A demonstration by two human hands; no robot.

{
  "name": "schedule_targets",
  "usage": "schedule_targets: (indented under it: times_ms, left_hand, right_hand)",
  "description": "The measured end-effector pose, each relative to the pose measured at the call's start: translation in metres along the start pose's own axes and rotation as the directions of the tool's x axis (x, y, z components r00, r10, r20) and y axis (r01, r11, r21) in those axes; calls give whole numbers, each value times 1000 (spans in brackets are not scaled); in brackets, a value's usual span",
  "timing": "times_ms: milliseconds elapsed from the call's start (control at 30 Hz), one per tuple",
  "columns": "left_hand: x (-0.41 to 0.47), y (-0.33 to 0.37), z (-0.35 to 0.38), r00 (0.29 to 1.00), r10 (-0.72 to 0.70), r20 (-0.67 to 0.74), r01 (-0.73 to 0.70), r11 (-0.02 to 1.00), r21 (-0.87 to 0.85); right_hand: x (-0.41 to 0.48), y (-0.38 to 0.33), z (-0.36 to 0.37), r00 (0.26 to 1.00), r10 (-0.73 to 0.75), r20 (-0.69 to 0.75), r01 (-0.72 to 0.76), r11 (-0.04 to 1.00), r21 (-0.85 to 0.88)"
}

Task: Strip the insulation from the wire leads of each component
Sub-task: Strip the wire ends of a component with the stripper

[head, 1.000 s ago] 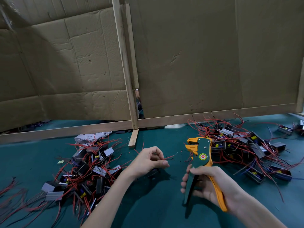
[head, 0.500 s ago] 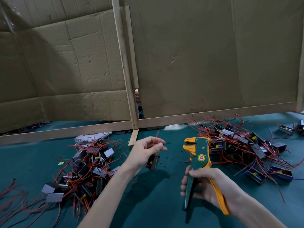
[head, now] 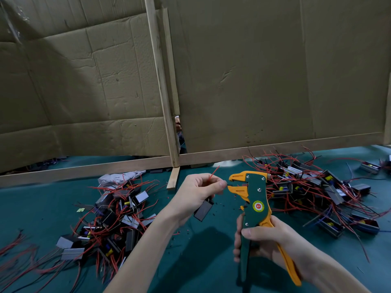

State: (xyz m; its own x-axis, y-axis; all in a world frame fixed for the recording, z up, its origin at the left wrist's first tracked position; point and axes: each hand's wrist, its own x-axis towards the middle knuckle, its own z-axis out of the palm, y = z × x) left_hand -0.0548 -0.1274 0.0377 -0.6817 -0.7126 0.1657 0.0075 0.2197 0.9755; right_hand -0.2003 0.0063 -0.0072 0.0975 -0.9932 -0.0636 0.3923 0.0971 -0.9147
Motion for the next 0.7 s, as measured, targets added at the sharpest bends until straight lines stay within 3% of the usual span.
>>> schedule_targets:
  times_ms: [400, 567, 700]
  left_hand:
    - [-1, 4, -2, 999, -28, 38, 26, 999, 48]
    - [-3, 3, -8, 995, -45, 84, 39, 997, 61]
    - [-1, -2, -9, 986, -60, 155, 72, 995, -74]
  right_hand:
    - [-3, -3, -3, 1000, 18, -25, -21, 994, -111]
    - [-5, 2, 7, 990, 30, -141, -57, 981, -186]
    - [-5, 9, 18, 967, 20, -255, -65, 984, -168]
